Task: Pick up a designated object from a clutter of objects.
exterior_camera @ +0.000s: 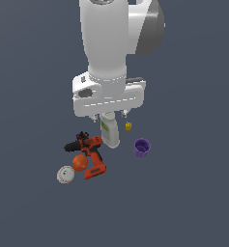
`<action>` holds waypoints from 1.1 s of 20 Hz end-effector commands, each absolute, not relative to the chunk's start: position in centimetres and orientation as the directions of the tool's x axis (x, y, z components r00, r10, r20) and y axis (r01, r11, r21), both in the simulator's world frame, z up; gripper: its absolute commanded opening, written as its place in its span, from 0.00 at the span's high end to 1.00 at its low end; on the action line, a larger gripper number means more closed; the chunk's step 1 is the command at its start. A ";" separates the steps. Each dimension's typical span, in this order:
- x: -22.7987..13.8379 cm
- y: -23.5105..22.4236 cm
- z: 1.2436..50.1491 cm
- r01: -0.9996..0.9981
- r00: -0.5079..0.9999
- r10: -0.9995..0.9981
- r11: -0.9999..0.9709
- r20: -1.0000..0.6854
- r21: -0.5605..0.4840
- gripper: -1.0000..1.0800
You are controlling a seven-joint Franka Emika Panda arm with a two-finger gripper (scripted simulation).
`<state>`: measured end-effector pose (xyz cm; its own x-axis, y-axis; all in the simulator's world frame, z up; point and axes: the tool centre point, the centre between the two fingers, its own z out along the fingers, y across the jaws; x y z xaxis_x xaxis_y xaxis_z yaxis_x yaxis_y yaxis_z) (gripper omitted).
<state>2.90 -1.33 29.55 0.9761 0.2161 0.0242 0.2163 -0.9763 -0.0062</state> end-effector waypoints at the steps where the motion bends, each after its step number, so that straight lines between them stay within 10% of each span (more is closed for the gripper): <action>1: 3.4 -2.0 28.8 0.272 0.962 0.272 -0.962 0.022 -0.002 0.04; 22: 6.5 -7.3 21.9 0.687 0.727 0.687 -0.727 0.002 0.013 0.04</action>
